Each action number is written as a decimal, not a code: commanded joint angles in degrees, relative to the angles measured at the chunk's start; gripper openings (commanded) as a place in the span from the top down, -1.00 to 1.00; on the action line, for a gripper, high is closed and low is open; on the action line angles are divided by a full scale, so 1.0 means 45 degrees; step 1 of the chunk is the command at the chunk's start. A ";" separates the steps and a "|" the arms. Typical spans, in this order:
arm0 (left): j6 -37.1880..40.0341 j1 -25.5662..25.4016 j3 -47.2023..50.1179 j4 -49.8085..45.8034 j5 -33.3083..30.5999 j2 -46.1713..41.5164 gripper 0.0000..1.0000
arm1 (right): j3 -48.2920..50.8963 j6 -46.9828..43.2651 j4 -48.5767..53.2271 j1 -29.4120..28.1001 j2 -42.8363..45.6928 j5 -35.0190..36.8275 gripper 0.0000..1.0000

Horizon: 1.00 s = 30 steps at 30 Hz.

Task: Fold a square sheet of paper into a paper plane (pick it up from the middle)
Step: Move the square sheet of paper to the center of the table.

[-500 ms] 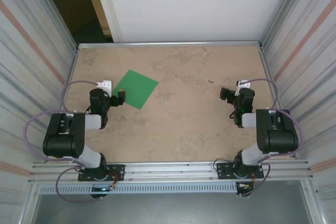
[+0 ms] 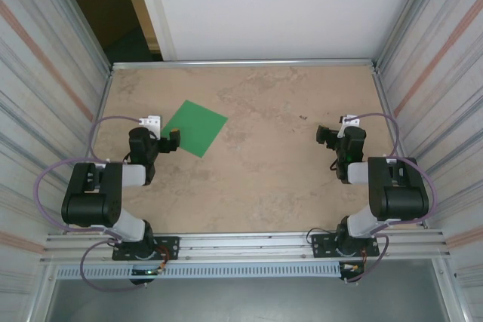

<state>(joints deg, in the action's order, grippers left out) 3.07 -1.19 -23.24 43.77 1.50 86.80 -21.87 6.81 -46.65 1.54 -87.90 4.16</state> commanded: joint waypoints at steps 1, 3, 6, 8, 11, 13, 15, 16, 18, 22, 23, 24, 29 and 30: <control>0.0216 0.0016 -0.0088 0.0313 0.0016 -0.0013 -0.97 | -0.0290 -0.0215 0.0111 0.0095 -0.0094 -0.0242 -0.98; 0.0216 0.0016 -0.0103 0.0312 0.0017 -0.0007 -0.97 | -0.0297 -0.0224 0.0113 0.0104 -0.0079 -0.0239 -0.98; 0.0223 0.0023 -0.0113 0.0292 0.0018 -0.0010 -0.97 | -0.0319 -0.0214 0.0114 0.0097 -0.0096 -0.0235 -0.98; 0.0222 0.0019 -0.0109 0.0293 0.0022 -0.0011 -0.97 | -0.0297 -0.0216 0.0114 0.0100 -0.0096 -0.0241 -0.98; 0.0219 0.0018 -0.0105 0.0293 0.0031 -0.0012 -0.97 | -0.0306 -0.0222 0.0113 0.0088 -0.0096 -0.0241 -0.98; 0.0231 0.0012 -0.0089 0.0313 0.0017 -0.0019 -0.97 | -0.0292 -0.0205 0.0119 0.0097 -0.0084 -0.0240 -0.98; 0.0226 0.0029 -0.0069 0.0361 0.0009 -0.0044 -0.97 | -0.0249 -0.0228 0.0064 0.0090 -0.0058 -0.0235 -0.98; 0.0236 0.0005 -0.0035 0.0399 -0.0006 -0.0036 -0.97 | -0.0193 -0.0230 -0.0002 0.0092 -0.0023 -0.0223 -0.98; 0.0275 -0.0127 0.0081 0.0582 -0.0299 -0.0184 -0.97 | -0.0197 -0.0278 0.0115 0.0033 0.0212 -0.0127 -0.98; 0.0292 -0.0666 0.0223 -0.0418 -0.1813 -0.1586 -0.97 | -0.0761 -0.0471 0.2360 -0.0295 0.1939 0.0430 -0.98; 0.0124 -0.0694 0.0008 -0.1465 -0.1961 -0.2215 -0.97 | -0.0996 -0.0514 0.3053 -0.0424 0.2426 0.0813 -0.98; -0.0145 -0.0701 -0.0244 -0.2416 -0.2114 -0.2737 -0.97 | -0.1179 -0.0439 0.3589 -0.0514 0.2839 0.0978 -0.98; -0.2668 -0.0701 -0.1978 -0.6935 -0.1863 -0.4563 -0.97 | -0.3319 0.1500 0.7918 -0.0765 0.4254 0.0563 -0.98; -0.3468 -0.0694 -0.2377 -0.7716 -0.1698 -0.4656 -0.97 | -0.3821 0.1796 0.8703 -0.0854 0.4232 0.0157 -0.98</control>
<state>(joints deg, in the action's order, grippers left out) -3.33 -4.21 -29.56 22.65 -6.04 68.20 -33.63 9.47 -21.63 -1.41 -70.41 6.33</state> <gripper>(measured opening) 0.986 0.991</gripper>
